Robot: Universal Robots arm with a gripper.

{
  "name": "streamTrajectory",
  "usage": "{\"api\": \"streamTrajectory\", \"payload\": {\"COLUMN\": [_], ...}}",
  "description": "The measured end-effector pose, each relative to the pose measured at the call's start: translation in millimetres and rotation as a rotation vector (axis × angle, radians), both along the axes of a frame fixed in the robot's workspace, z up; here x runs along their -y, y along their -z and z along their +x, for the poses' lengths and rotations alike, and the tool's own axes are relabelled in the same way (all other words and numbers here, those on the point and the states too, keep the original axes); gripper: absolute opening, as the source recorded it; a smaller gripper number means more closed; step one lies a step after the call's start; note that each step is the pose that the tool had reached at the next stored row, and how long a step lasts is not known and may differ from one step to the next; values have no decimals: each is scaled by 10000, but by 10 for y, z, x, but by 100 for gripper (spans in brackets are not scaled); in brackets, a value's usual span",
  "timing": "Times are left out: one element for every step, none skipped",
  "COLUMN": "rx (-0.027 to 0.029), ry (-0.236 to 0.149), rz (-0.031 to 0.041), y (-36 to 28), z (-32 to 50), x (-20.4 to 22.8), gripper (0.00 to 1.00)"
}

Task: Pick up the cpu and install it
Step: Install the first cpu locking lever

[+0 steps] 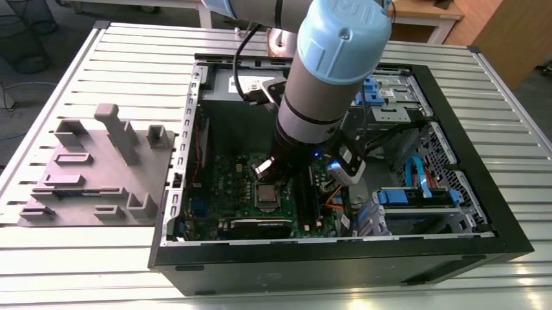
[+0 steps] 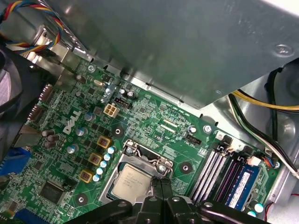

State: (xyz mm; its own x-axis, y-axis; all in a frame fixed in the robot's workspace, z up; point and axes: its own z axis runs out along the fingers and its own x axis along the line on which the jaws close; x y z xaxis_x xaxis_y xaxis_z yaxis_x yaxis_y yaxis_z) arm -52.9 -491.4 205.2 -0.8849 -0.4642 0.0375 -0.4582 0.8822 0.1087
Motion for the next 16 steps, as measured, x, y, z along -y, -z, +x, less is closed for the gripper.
{"api": "streamTrajectory", "payload": {"rx": [0,0,0,0,1,0,1,1,0,0,0,2,3,5,4,4], "ry": [0,0,0,0,0,0,0,0,-1,0,0,-1,0,0,-2,-2], "rz": [0,0,0,1,0,0,0,0,0,0,1,6,14,19,22,27], "y": [0,2,3,3,3,3,3,3,3,3,4,5,6,5,4,4], "z": [0,0,0,0,0,0,0,0,0,0,0,0,-2,-3,-4,-4], "x": [0,0,0,0,0,0,0,1,0,0,1,4,8,15,29,48], "gripper": [11,11,11,11,11,11,11,11,11,11,11,11,11,11,11,11]}}
